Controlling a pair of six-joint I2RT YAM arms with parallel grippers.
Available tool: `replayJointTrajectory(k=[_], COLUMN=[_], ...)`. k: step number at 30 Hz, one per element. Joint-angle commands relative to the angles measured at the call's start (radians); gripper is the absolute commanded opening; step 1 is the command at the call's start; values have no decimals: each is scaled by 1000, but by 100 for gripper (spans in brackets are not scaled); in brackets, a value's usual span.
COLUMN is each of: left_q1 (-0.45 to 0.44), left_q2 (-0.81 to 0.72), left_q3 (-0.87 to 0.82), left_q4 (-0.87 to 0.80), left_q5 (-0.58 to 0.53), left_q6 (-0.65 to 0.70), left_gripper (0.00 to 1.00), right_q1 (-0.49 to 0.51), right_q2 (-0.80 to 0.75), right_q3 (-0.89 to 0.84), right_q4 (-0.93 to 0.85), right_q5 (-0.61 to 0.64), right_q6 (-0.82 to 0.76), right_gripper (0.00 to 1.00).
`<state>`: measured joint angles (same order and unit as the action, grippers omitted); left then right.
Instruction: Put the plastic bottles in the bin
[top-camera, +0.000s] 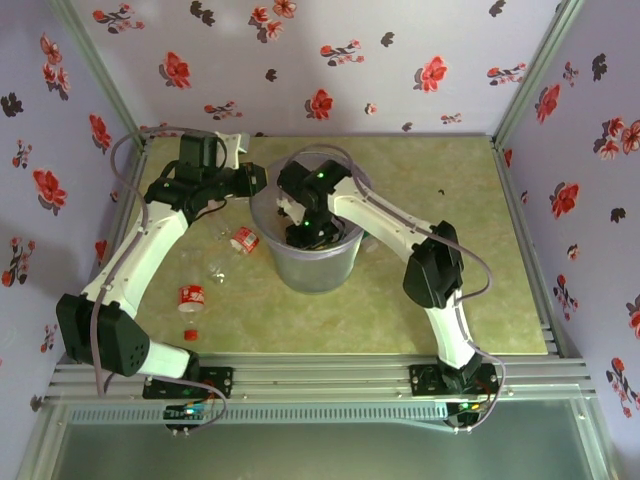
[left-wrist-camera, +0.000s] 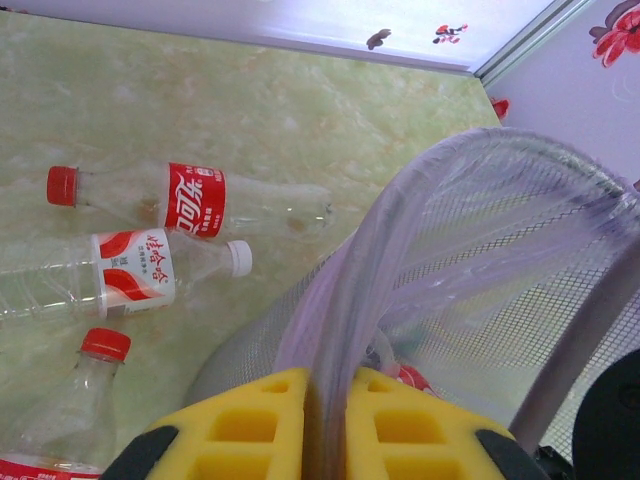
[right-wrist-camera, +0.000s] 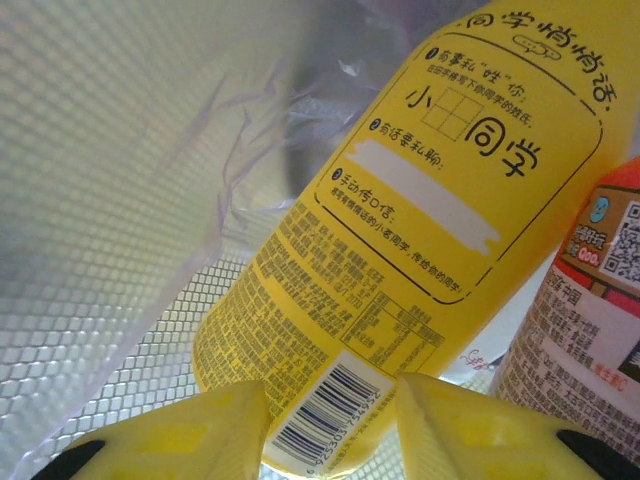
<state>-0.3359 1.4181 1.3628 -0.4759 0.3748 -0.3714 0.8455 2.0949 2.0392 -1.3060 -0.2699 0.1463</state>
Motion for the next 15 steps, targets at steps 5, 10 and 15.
replayJointTrajectory(k=[5,10,15], left_q1=[-1,0,0], left_q2=[8,7,7], left_q3=[-19,-19,-21], left_q4=[-39,-38,-37], left_q5=[-17,-16,-16], left_q6=[9,8,5], left_gripper=[0,0,0], right_q1=[13,26,36], right_q2=[49,86,117], right_q3=[-131,-148,-186], right_q4=[75,109,119], right_q5=[-93,-183,-168], right_q6=[12,22,25], right_gripper=[39,37,37])
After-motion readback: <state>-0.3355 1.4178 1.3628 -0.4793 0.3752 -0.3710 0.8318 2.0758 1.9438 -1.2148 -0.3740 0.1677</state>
